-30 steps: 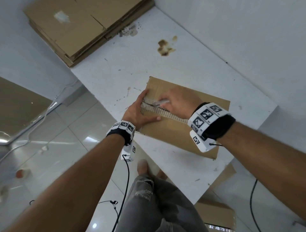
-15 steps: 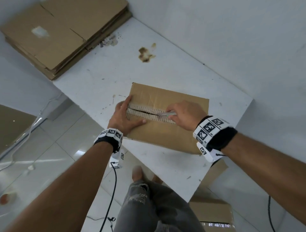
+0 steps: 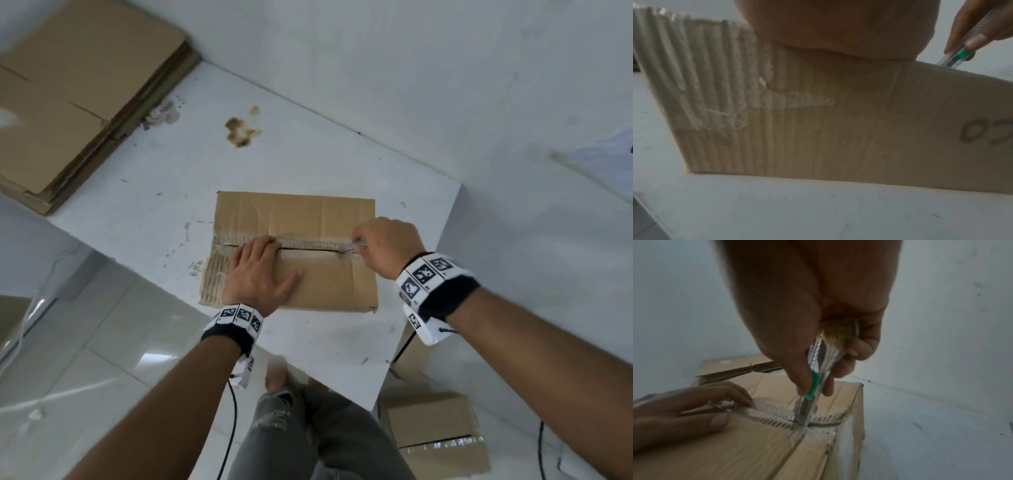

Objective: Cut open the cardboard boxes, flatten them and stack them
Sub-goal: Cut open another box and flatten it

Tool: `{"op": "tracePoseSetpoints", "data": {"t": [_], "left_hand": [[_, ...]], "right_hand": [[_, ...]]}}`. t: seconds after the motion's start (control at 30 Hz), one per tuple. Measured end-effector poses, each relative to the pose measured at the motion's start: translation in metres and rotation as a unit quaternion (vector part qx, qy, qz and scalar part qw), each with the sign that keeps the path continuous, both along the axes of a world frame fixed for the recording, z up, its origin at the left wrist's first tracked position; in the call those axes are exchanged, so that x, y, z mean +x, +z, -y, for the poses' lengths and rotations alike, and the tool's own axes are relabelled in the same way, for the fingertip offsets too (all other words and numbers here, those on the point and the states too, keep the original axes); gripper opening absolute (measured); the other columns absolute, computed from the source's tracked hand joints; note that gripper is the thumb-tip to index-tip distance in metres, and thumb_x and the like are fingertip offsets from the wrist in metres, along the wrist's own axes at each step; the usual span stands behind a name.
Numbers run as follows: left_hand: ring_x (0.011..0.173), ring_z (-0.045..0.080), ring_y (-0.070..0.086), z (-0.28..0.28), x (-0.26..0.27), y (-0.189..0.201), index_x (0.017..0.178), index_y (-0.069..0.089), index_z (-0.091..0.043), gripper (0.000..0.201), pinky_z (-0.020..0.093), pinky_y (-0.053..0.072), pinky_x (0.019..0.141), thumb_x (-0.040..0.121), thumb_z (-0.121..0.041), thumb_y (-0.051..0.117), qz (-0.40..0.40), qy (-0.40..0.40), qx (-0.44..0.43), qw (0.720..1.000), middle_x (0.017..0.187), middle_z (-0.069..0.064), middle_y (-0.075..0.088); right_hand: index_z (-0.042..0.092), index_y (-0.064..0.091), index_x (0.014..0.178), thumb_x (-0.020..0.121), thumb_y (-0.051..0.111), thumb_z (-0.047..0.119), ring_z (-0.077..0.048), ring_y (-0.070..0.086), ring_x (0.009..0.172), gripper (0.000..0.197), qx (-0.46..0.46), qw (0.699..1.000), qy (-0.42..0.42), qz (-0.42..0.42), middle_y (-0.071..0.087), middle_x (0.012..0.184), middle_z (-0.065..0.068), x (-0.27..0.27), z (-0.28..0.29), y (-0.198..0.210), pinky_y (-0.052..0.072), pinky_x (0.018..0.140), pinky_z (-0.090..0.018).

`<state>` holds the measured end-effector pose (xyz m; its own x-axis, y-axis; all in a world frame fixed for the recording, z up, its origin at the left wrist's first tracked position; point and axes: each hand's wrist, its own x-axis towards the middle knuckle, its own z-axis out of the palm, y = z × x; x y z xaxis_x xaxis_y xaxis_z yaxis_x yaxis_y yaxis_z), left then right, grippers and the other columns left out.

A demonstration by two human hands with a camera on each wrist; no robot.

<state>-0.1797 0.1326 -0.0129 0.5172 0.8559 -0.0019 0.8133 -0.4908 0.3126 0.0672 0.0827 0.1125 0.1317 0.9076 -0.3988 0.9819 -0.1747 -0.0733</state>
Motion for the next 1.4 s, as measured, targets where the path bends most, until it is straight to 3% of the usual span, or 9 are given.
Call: {"op": "tracePoseSetpoints", "data": {"t": [0.17, 0.27, 0.43, 0.6, 0.77, 0.97, 1.13, 1.27, 1.4], "left_hand": [[0.133, 0.019, 0.045, 0.000, -0.001, 0.000, 0.131, 0.057, -0.020, 0.071, 0.046, 0.030, 0.116, 0.090, -0.077, 0.045, -0.002, 0.001, 0.013, 1.000, 0.141, -0.004, 0.050], [0.132, 0.021, 0.046, 0.000, 0.004, 0.003, 0.130, 0.055, -0.018, 0.075, 0.045, 0.030, 0.115, 0.089, -0.080, 0.045, -0.024, 0.006, 0.019, 1.000, 0.140, -0.001, 0.051], [0.125, 0.025, 0.049, -0.006, 0.000, 0.002, 0.124, 0.055, -0.017, 0.074, 0.045, 0.033, 0.109, 0.086, -0.080, 0.050, -0.010, 0.003, 0.037, 0.999, 0.135, 0.002, 0.053], [0.124, 0.027, 0.051, -0.017, -0.003, 0.002, 0.124, 0.055, -0.015, 0.074, 0.049, 0.035, 0.107, 0.084, -0.077, 0.048, -0.009, -0.013, 0.048, 0.999, 0.133, 0.005, 0.055], [0.122, 0.028, 0.052, 0.004, 0.071, 0.015, 0.128, 0.058, -0.018, 0.056, 0.053, 0.033, 0.112, 0.083, -0.052, 0.059, 0.026, -0.086, 0.014, 0.996, 0.132, 0.005, 0.057], [0.113, 0.024, 0.056, 0.010, 0.101, -0.010, 0.113, 0.070, -0.021, 0.045, 0.047, 0.033, 0.109, 0.092, -0.057, 0.052, 0.058, -0.117, 0.027, 0.991, 0.123, -0.002, 0.061], [0.115, 0.025, 0.052, 0.008, 0.107, -0.011, 0.096, 0.063, -0.015, 0.047, 0.049, 0.031, 0.109, 0.097, -0.058, 0.042, 0.032, -0.107, 0.030, 0.993, 0.122, 0.002, 0.056], [0.113, 0.028, 0.053, 0.009, 0.105, -0.011, 0.094, 0.060, -0.012, 0.045, 0.053, 0.035, 0.106, 0.097, -0.053, 0.043, 0.072, -0.100, 0.030, 0.992, 0.116, 0.007, 0.060], [0.110, 0.027, 0.056, 0.003, 0.105, -0.008, 0.090, 0.058, -0.014, 0.037, 0.050, 0.036, 0.104, 0.098, -0.048, 0.046, 0.095, -0.090, 0.035, 0.991, 0.113, 0.006, 0.063]], "right_hand": [[0.027, 0.075, 0.095, 0.096, 0.062, 0.024, -0.016, 0.061, 0.066, 0.013, 0.007, 0.996, -0.088, -0.028, 0.066, 0.081, 0.004, 0.036, 0.013, 0.009, 0.042, 0.056, -0.026], [0.028, 0.073, 0.096, 0.098, 0.060, 0.025, -0.018, 0.060, 0.066, 0.013, 0.017, 0.994, -0.105, -0.028, 0.067, 0.081, 0.003, 0.037, 0.031, -0.002, 0.038, 0.055, -0.026], [0.036, 0.074, 0.093, 0.093, 0.067, 0.033, -0.018, 0.066, 0.073, 0.007, 0.035, 0.982, -0.167, -0.077, 0.071, 0.086, 0.009, 0.062, 0.040, -0.009, 0.052, 0.067, -0.031], [0.034, 0.073, 0.099, 0.096, 0.062, 0.034, -0.019, 0.064, 0.076, 0.011, 0.063, 0.982, -0.156, -0.085, 0.070, 0.086, 0.005, 0.066, 0.057, -0.025, 0.049, 0.066, -0.030], [0.034, 0.074, 0.103, 0.096, 0.063, 0.037, -0.021, 0.066, 0.081, 0.013, 0.076, 0.979, -0.160, -0.103, 0.071, 0.091, 0.004, 0.068, 0.057, -0.032, 0.052, 0.070, -0.031], [0.035, 0.076, 0.107, 0.093, 0.067, 0.041, -0.019, 0.070, 0.093, 0.017, 0.063, 0.957, -0.226, -0.171, 0.075, 0.105, 0.007, 0.092, 0.066, -0.038, 0.058, 0.084, -0.040], [0.038, 0.071, 0.117, 0.093, 0.066, 0.043, -0.015, 0.069, 0.099, 0.025, 0.108, 0.928, -0.258, -0.245, 0.074, 0.106, 0.007, 0.086, 0.078, -0.061, 0.056, 0.088, -0.038], [0.033, 0.076, 0.109, 0.093, 0.068, 0.037, -0.009, 0.069, 0.080, 0.019, 0.144, 0.893, -0.301, -0.301, 0.074, 0.083, 0.012, 0.088, 0.089, -0.071, 0.056, 0.078, -0.032], [0.028, 0.078, 0.105, 0.093, 0.070, 0.034, 0.003, 0.063, 0.064, 0.016, 0.151, 0.860, -0.323, -0.365, 0.073, 0.073, 0.012, 0.073, 0.098, -0.081, 0.044, 0.062, -0.019]]}}
